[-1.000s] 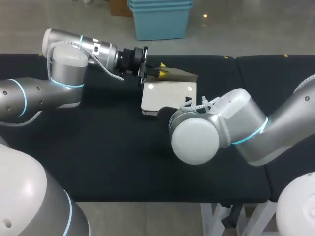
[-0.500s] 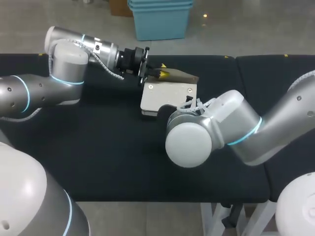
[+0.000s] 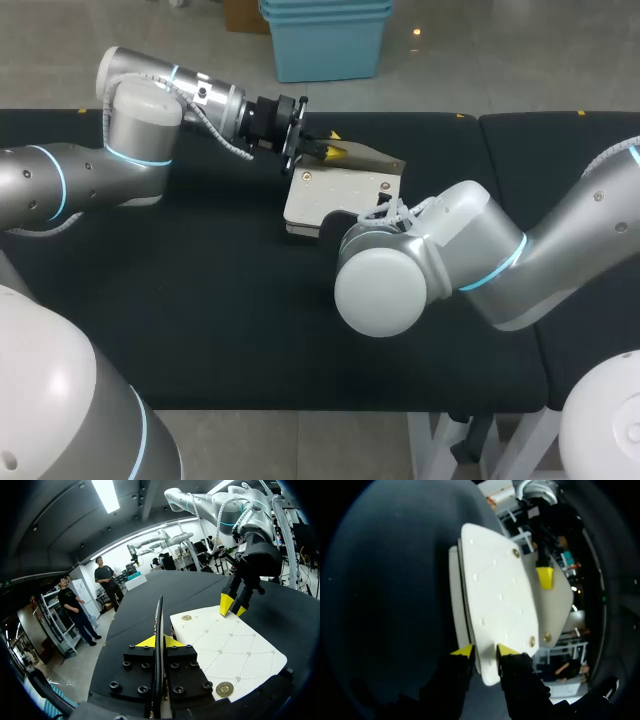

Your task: Pick up the bag, open it, inspect its contents, close it, and place it on the opposite side

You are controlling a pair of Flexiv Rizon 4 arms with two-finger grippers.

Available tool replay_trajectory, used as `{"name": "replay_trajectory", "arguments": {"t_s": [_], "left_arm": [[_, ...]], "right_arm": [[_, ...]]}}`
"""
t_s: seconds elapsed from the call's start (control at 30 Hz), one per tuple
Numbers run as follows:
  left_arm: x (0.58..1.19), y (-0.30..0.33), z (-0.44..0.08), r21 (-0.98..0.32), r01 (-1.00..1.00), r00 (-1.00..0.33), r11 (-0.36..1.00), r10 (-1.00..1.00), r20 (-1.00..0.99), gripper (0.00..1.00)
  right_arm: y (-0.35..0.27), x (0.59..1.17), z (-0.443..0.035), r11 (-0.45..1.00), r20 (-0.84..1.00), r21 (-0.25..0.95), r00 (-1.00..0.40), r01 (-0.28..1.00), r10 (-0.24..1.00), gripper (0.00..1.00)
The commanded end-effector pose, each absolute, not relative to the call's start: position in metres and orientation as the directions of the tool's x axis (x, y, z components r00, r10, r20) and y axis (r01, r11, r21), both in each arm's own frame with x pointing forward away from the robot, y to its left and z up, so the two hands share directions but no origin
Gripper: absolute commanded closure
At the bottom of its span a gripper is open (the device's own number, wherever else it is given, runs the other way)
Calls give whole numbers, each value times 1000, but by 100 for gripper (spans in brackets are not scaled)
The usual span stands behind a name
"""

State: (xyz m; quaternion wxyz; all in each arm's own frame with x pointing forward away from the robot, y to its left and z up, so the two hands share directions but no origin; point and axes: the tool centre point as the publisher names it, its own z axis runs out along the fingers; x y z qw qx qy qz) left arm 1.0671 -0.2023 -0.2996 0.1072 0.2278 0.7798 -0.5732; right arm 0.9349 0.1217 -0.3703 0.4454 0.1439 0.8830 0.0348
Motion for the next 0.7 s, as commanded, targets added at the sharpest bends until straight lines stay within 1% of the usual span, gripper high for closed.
{"name": "replay_trajectory", "arguments": {"t_s": [0.03,0.13,0.2,0.27,0.47,0.53,0.7], "left_arm": [[1072,-204,-304,-848,479,-870,226,252,-424,100],[1071,-205,-305,-848,479,-869,226,260,-421,100],[1071,-205,-305,-848,479,-868,226,262,-421,100],[1070,-205,-305,-848,480,-868,224,264,-421,100],[1067,-199,-307,-838,505,-855,206,249,-454,100],[1064,-197,-308,-823,532,-840,197,239,-486,100],[1052,-194,-314,-754,634,-770,172,228,-595,100]], "right_arm": [[120,935,-377,958,-817,228,-501,173,285,80],[120,935,-378,958,-819,232,-498,165,285,80],[121,935,-379,959,-821,232,-497,162,283,84],[121,934,-379,959,-822,235,-493,159,283,100],[122,932,-378,959,-820,236,-498,154,282,100],[123,931,-378,954,-802,247,-518,168,299,100],[123,931,-378,954,-802,247,-518,168,299,100]]}}
